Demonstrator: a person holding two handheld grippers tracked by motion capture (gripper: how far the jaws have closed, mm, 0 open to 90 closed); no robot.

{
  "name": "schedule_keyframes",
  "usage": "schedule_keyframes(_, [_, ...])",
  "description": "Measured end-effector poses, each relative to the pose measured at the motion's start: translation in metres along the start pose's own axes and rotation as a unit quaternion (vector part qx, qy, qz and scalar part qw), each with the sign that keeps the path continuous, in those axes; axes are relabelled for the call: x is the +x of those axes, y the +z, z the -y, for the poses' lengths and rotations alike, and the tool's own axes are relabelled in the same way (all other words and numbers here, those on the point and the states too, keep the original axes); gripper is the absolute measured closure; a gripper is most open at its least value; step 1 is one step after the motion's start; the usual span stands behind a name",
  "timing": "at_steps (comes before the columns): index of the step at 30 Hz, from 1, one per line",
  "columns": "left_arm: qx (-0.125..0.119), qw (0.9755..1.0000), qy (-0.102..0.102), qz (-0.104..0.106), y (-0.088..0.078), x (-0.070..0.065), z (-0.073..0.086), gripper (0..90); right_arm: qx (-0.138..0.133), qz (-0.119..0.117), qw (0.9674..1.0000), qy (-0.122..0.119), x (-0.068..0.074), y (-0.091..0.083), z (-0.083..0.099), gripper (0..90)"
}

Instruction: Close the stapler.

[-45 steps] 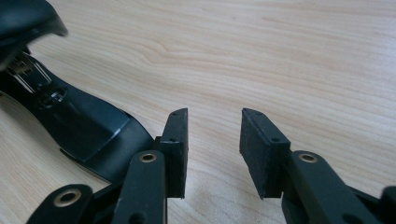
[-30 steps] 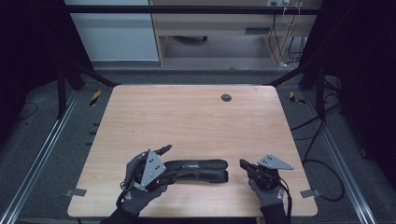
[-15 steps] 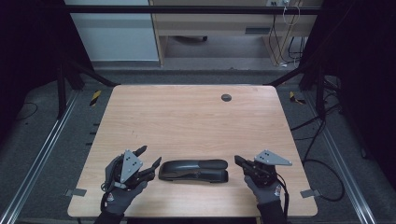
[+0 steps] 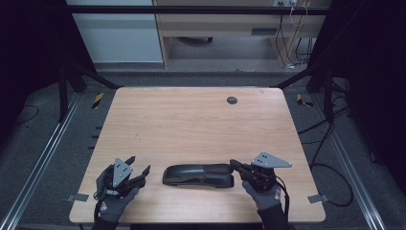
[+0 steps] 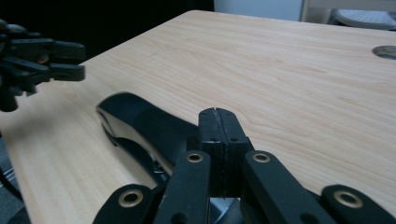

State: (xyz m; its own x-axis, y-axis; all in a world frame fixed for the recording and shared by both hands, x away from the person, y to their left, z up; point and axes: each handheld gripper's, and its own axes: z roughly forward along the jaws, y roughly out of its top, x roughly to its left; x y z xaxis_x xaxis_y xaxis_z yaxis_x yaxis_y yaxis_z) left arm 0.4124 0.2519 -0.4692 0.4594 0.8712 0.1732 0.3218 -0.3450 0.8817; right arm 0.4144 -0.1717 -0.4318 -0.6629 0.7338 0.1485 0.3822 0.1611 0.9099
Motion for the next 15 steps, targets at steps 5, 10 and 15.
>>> schedule_keyframes(5, [0.010,0.9998,-0.009,-0.012,0.000,0.007,0.009,35.3,0.011,-0.014,0.9998,-0.002,0.007,0.004,0.001,90.0])
schedule_keyframes(10, [0.017,0.9994,-0.018,-0.022,-0.001,0.014,0.016,35.3,0.016,-0.019,0.9997,-0.001,0.009,0.007,0.004,90.0])
schedule_keyframes(15, [0.018,0.9992,-0.025,-0.026,-0.003,0.017,0.019,35.3,0.018,-0.017,0.9997,0.001,0.008,0.007,0.006,90.0])
